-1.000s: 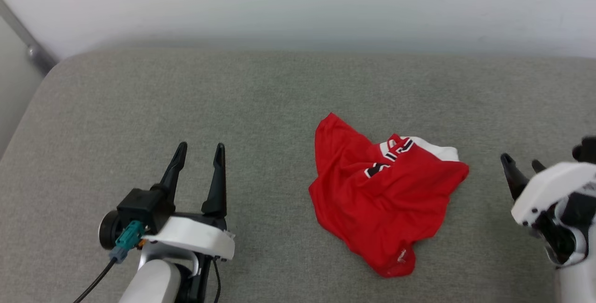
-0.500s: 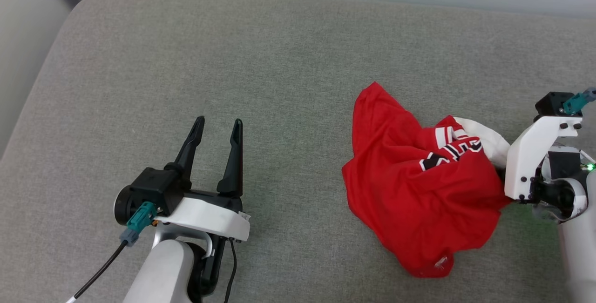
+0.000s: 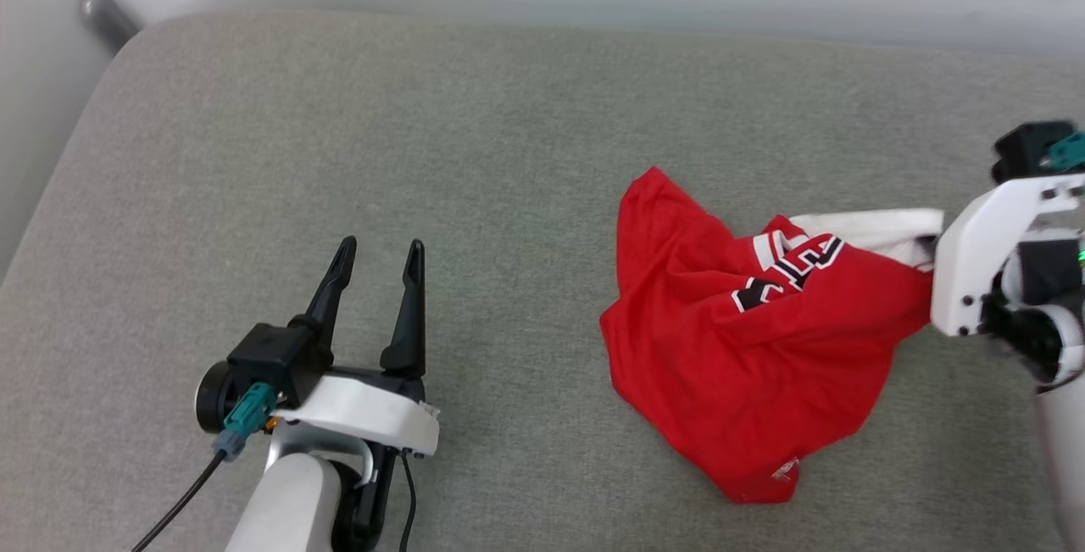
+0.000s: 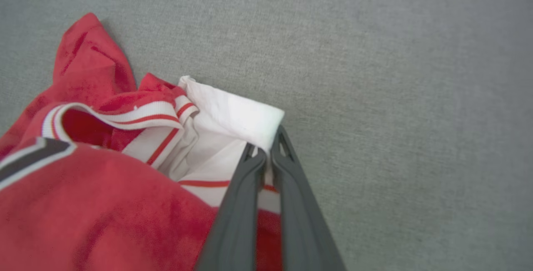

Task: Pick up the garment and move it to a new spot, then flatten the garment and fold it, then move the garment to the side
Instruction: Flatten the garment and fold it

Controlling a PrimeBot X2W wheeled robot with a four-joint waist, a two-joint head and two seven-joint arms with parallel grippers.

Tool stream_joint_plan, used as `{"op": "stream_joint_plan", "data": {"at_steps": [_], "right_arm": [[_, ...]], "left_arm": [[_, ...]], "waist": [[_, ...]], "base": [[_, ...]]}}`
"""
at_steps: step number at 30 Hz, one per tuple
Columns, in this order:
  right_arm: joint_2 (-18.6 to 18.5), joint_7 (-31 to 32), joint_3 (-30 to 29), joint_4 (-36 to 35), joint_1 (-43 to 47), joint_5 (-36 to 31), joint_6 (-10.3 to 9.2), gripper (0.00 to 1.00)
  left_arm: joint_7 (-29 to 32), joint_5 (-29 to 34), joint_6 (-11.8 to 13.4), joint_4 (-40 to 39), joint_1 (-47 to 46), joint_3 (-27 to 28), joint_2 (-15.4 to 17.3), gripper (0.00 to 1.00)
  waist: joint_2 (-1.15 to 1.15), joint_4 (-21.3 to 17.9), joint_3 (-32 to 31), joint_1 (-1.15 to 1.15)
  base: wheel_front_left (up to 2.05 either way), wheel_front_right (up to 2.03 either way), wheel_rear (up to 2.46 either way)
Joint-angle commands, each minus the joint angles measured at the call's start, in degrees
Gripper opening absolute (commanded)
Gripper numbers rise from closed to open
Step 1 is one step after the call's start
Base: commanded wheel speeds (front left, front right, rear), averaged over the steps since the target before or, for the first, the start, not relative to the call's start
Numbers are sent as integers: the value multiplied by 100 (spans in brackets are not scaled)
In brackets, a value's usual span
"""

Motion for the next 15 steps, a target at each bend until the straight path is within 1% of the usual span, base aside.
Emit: {"op": "stream_joint_plan", "data": {"at_steps": [1, 3, 5, 6, 7, 10, 12, 14, 15], "right_arm": [[-47, -58, -24, -119, -24, -31, -4, 0], [-171, -117, -211, -396, 126, -73, -5, 0], [-219, -125, -515, -625, 379, -121, -5, 0], [-163, -91, -1223, -857, 905, -177, -4, 0], [-133, -107, -1447, -899, 1107, -217, -4, 0], [184, -144, -2191, -868, 1774, -207, -4, 0], [398, -265, -2633, -713, 2199, -256, -4, 0], [620, -485, -2904, -504, 2468, -300, -3, 0], [734, -595, -2983, -378, 2550, -301, -3, 20]], "left_arm": [[-14, 34, -6, 10, 76, 28, -8, 100], [-14, 51, -9, 30, 144, 56, -6, 100], [-14, 59, 6, 50, 218, 93, 3, 100], [-14, 83, 39, 45, 327, 130, 11, 100], [-14, 87, 29, 47, 360, 136, 17, 100], [-14, 82, 60, 55, 445, 162, 40, 100], [-14, 57, 72, 72, 484, 183, 66, 100], [-14, 42, 85, 97, 520, 193, 92, 100], [-13, 29, 94, 104, 533, 204, 103, 100]], "waist": [[0, -129, -134, -1], [0, -215, -239, -1], [0, -308, -330, -1], [0, -419, -444, -1], [0, -442, -467, -1], [0, -507, -518, -1], [0, -536, -523, -1], [0, -565, -537, -1], [0, -583, -544, -1]], "base": [[0, 0, 0], [0, 0, 0], [0, 0, 0], [0, 0, 0], [0, 0, 0], [0, 0, 0], [0, 0, 0], [0, 0, 0], [0, 0, 0]]}}
